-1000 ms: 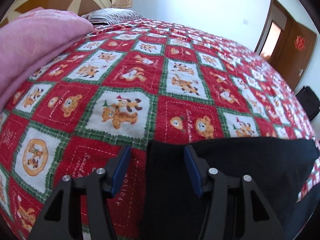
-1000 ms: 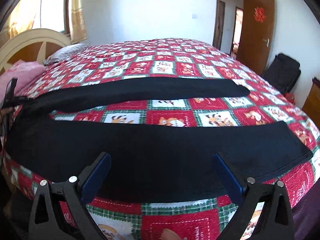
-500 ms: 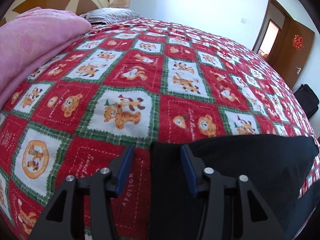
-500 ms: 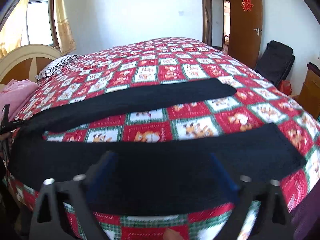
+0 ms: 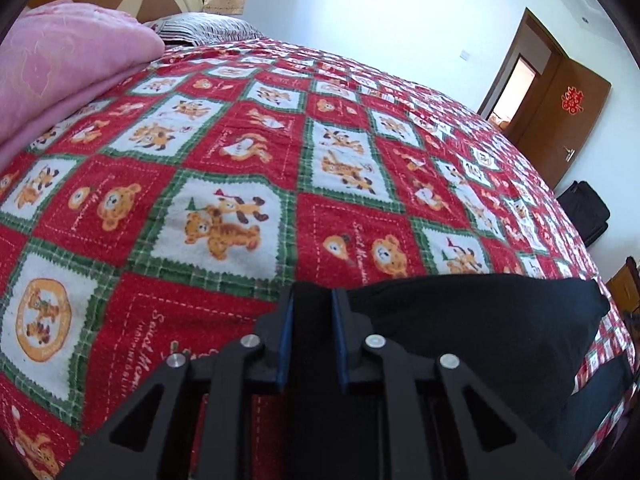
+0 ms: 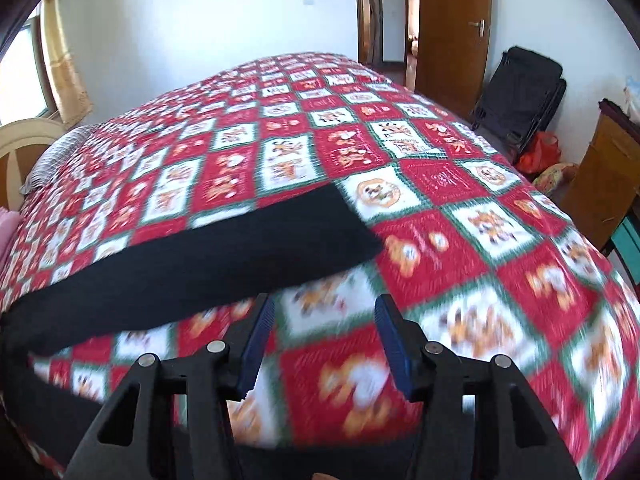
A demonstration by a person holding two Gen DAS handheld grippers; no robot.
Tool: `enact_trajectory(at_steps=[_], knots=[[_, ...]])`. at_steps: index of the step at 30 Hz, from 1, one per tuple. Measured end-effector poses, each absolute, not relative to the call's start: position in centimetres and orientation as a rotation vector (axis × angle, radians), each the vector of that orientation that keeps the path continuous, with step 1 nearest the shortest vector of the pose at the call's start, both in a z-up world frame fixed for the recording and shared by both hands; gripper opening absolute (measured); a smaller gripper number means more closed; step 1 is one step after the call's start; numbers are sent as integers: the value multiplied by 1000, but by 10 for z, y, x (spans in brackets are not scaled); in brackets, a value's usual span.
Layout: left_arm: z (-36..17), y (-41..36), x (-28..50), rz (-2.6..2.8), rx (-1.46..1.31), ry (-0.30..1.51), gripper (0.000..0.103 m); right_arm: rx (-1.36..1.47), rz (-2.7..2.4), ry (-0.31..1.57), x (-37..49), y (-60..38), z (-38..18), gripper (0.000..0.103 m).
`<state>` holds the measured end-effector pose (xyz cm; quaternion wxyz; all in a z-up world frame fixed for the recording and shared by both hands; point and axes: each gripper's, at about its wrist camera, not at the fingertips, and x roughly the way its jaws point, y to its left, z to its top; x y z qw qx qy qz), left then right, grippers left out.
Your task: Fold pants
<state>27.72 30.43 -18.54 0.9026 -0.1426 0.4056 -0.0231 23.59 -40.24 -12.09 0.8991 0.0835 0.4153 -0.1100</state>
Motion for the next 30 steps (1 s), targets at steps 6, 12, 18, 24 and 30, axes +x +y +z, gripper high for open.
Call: enact_trajectory(at_steps=[6,12,18,24,30], knots=[[-185,302,279,-24,-259,846,24,214,-185,935,304,-431,-136,79],[-185,300,279,-22,-241,850,24,195,-186,955,357,-446,-147,79],[-186,299,281,-26,-240,872,23,203,-171,1022,398,-457,-167,78],[-182,298,282,-37,-244,865,12,158,-148,1056,409,-448,-183,15],[-166,301,273,-58,-263,812,11,124,-110,976,390,-435,-153,8]])
